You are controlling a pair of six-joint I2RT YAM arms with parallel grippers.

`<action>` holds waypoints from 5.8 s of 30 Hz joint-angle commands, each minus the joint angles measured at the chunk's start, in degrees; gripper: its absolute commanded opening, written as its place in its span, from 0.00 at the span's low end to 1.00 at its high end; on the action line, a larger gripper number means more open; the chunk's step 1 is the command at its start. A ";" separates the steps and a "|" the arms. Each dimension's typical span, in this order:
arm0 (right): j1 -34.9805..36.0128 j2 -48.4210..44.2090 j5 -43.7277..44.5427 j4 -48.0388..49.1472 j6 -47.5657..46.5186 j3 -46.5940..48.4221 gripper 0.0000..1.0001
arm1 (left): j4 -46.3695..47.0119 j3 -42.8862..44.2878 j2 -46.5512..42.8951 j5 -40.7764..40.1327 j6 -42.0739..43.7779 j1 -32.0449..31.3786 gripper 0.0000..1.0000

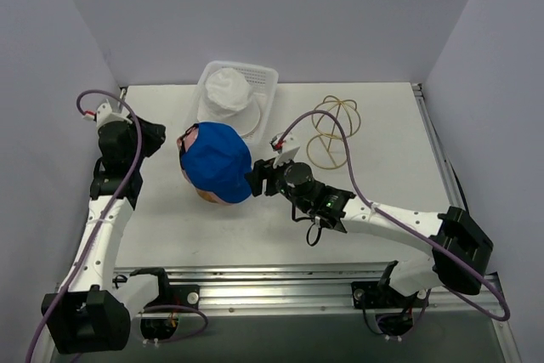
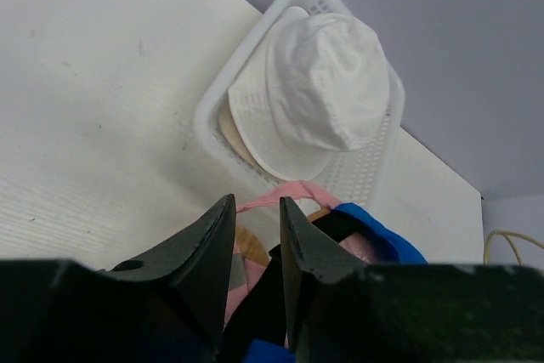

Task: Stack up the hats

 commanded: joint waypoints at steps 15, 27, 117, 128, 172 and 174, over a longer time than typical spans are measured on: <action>0.60 3.30 2.77 2.52 -1.42 5.33 0.60 | -4.49 5.38 4.37 -1.13 9.24 -8.83 0.37; 0.51 5.50 2.95 3.22 -1.42 5.42 0.60 | -6.77 5.38 4.20 -6.76 9.77 -10.59 0.35; 5.52 13.32 0.22 8.32 -2.38 9.11 0.60 | -5.72 4.06 3.58 -14.41 11.44 -13.58 0.02; 5.43 12.53 0.49 8.67 -2.30 8.06 0.60 | -5.63 2.57 3.76 -15.64 11.44 -13.58 0.02; 5.43 4.36 1.81 9.73 -0.71 1.03 0.60 | -6.35 3.01 1.47 -15.47 11.44 -13.49 0.22; 5.43 4.62 1.02 10.43 -1.24 0.07 0.60 | -5.72 2.83 1.82 -14.06 11.44 -13.49 0.23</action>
